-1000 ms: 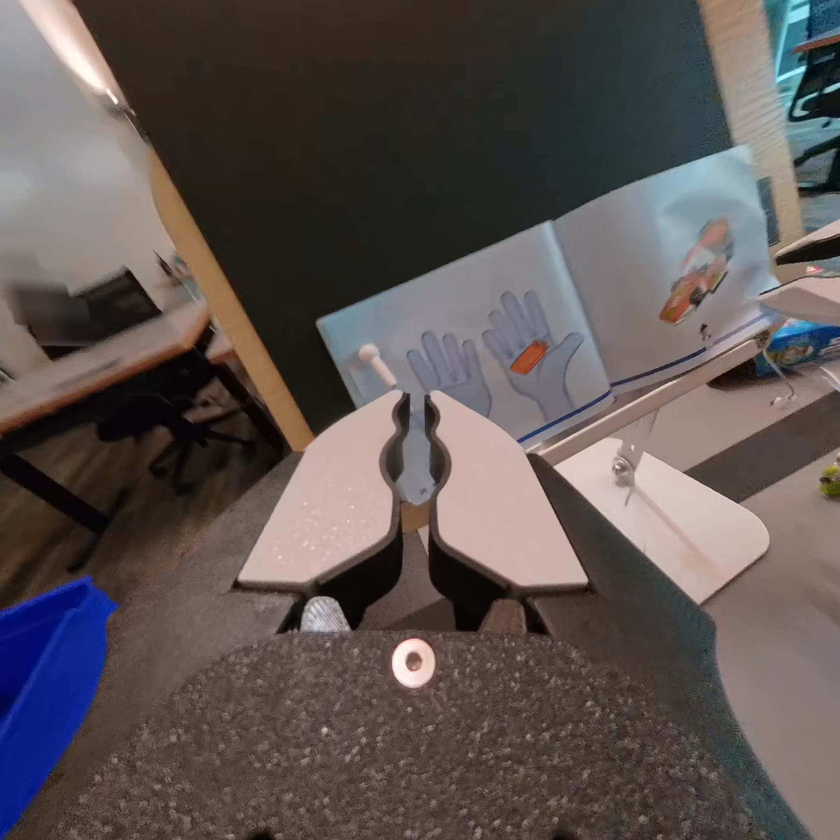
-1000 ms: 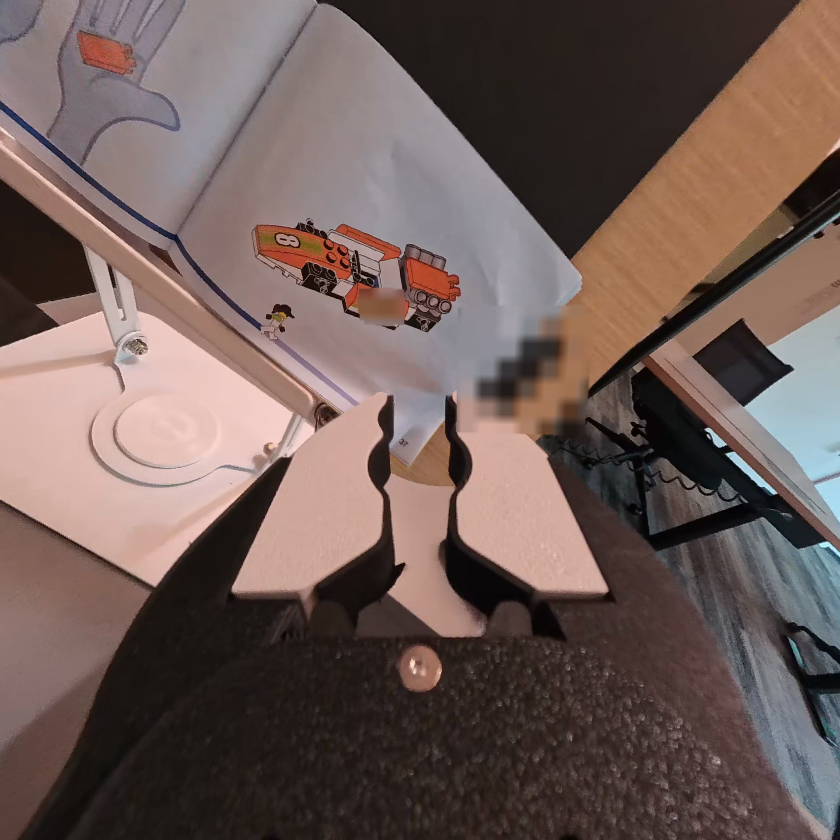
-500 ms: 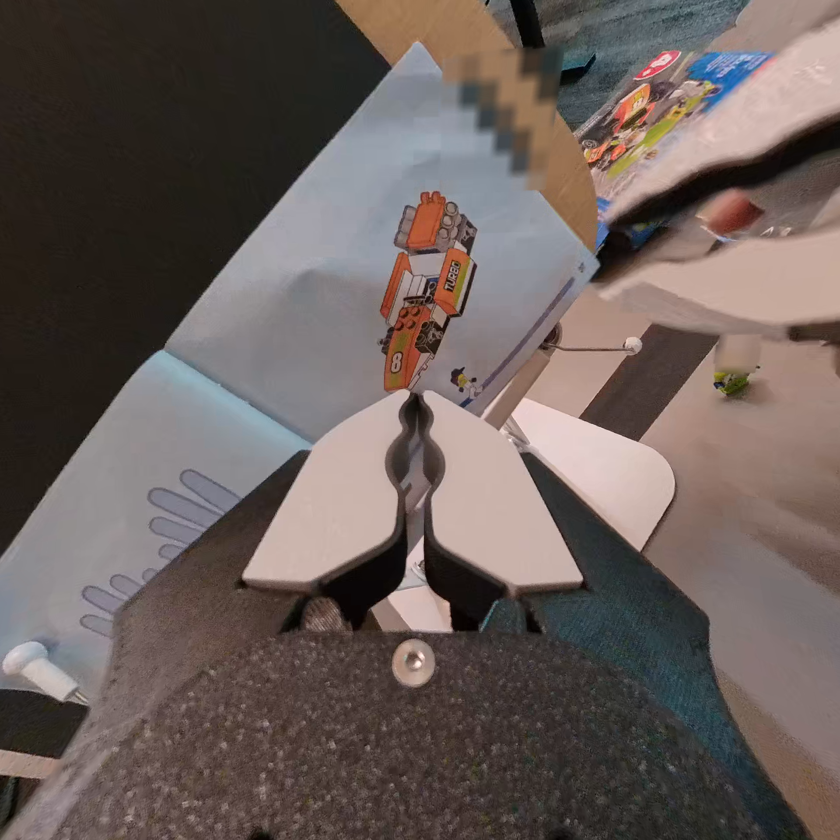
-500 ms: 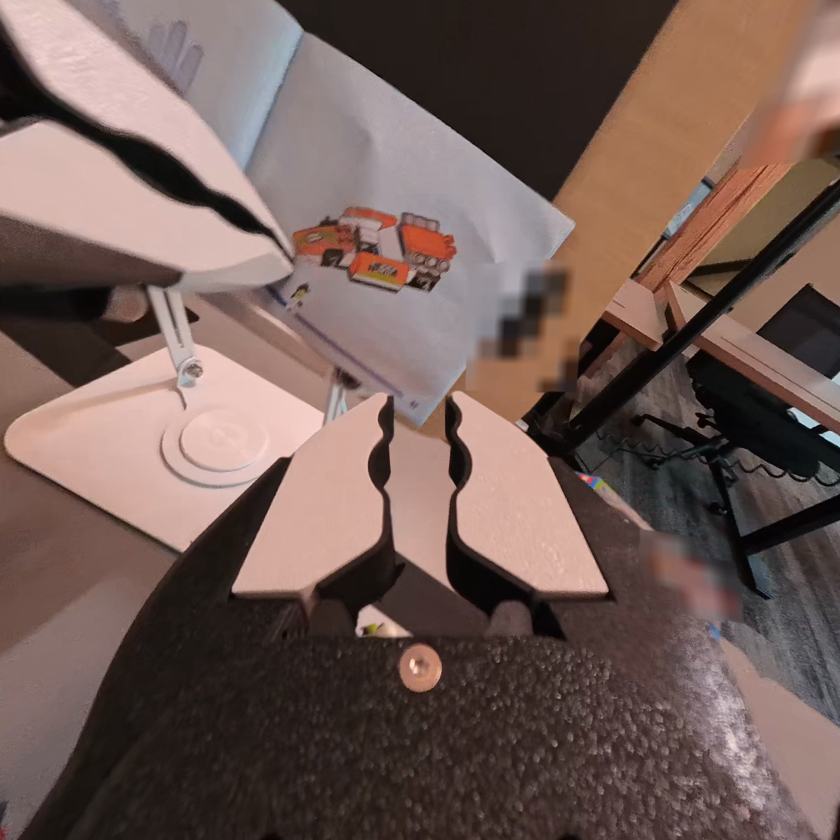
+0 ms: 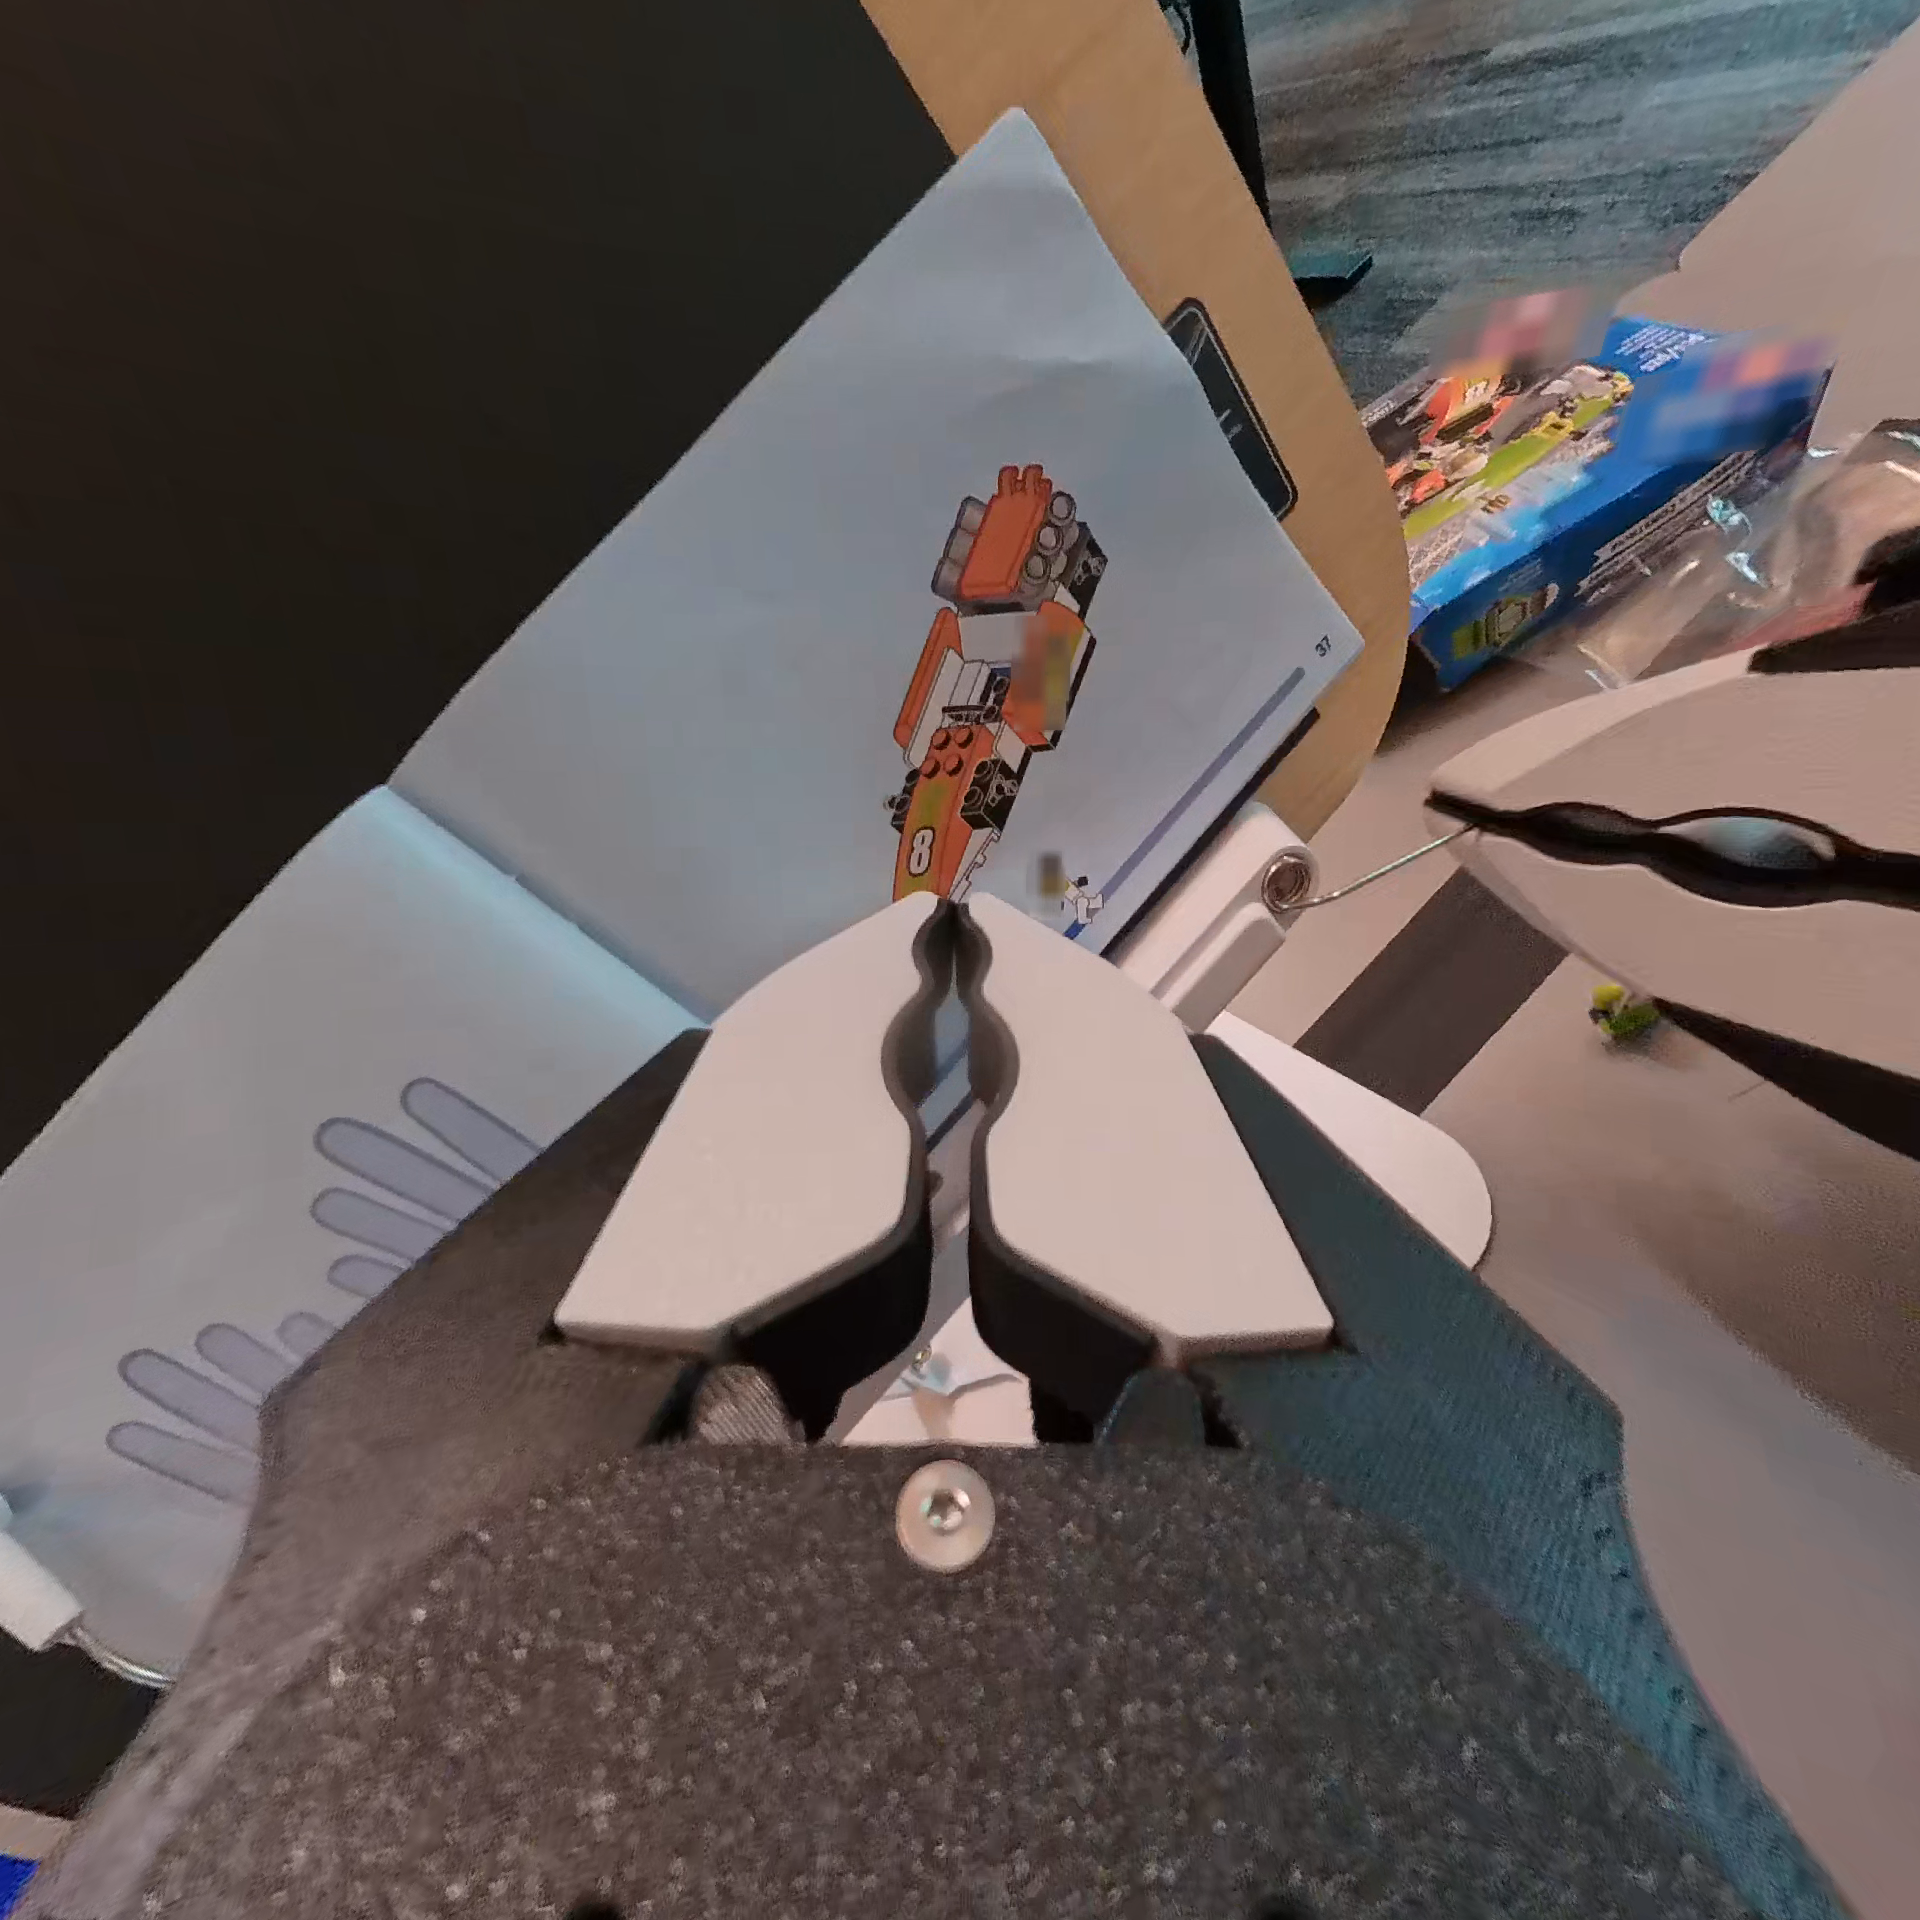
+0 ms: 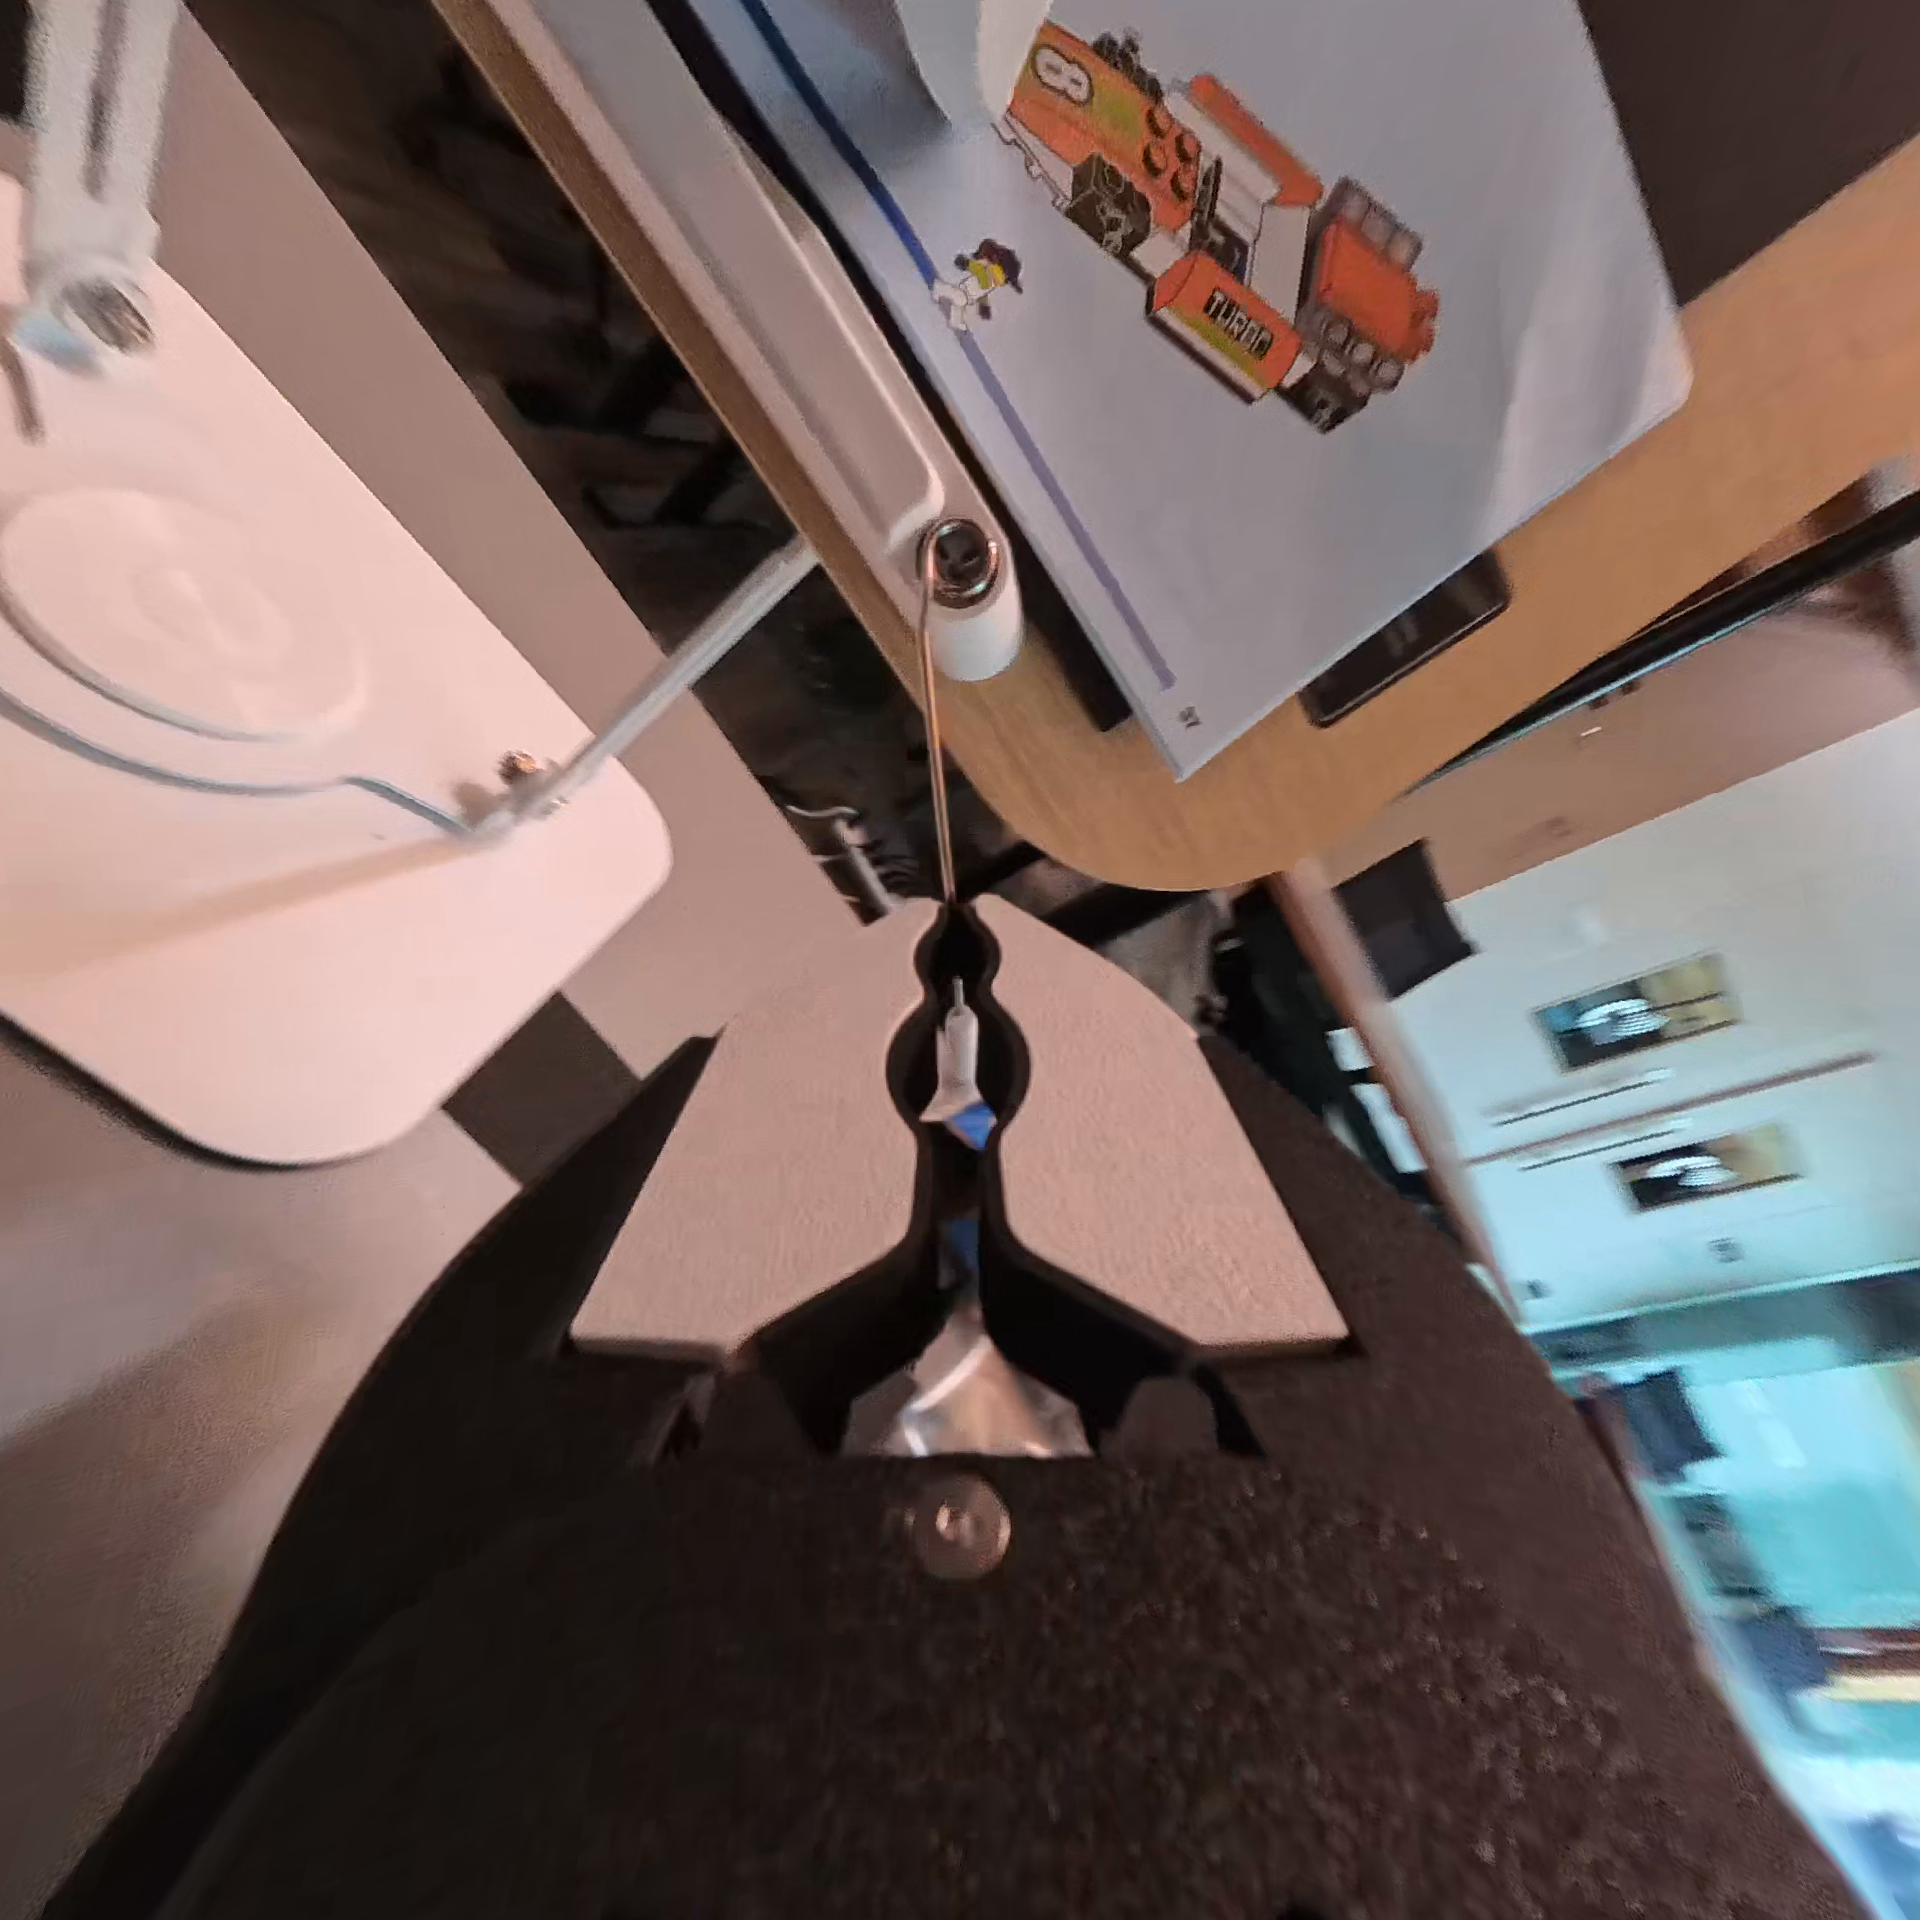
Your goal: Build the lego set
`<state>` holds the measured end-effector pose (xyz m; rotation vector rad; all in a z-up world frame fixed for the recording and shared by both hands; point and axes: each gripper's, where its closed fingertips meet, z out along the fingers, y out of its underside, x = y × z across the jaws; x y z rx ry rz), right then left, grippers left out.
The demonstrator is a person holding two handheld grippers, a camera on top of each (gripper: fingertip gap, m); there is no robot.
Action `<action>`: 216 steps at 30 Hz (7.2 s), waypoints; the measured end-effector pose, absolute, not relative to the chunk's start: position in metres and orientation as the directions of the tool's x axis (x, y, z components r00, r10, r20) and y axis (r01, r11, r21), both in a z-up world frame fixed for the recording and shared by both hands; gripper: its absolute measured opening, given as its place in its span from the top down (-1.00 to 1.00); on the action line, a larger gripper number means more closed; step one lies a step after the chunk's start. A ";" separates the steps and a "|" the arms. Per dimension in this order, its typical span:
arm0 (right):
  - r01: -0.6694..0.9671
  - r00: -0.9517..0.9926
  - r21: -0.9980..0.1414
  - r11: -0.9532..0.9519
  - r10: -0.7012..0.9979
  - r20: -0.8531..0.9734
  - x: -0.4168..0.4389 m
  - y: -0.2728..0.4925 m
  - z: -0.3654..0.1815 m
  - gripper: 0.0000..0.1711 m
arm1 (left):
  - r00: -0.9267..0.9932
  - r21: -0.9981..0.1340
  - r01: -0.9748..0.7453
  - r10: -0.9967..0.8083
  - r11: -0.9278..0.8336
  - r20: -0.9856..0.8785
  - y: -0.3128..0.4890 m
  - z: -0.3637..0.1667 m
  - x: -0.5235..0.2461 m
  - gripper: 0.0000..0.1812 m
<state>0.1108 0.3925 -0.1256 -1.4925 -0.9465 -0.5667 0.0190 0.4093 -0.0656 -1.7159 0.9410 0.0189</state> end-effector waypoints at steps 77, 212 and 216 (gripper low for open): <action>0.135 0.835 -0.988 -0.071 0.544 0.075 0.045 0.186 -0.125 1.00 | 0.681 -0.770 -0.498 -0.730 -0.399 -0.062 0.158 -0.214 -0.177 0.86; 0.078 -0.027 -0.959 -0.271 0.961 -0.274 -0.026 0.060 -0.121 0.59 | -0.185 -0.924 0.109 -0.921 -0.367 0.344 0.063 -0.113 -0.025 0.82; 0.110 -0.091 -0.939 -0.326 0.937 -0.336 -0.031 0.052 -0.127 0.68 | -0.194 -0.948 0.096 -0.940 -0.304 0.282 0.054 -0.114 -0.022 0.82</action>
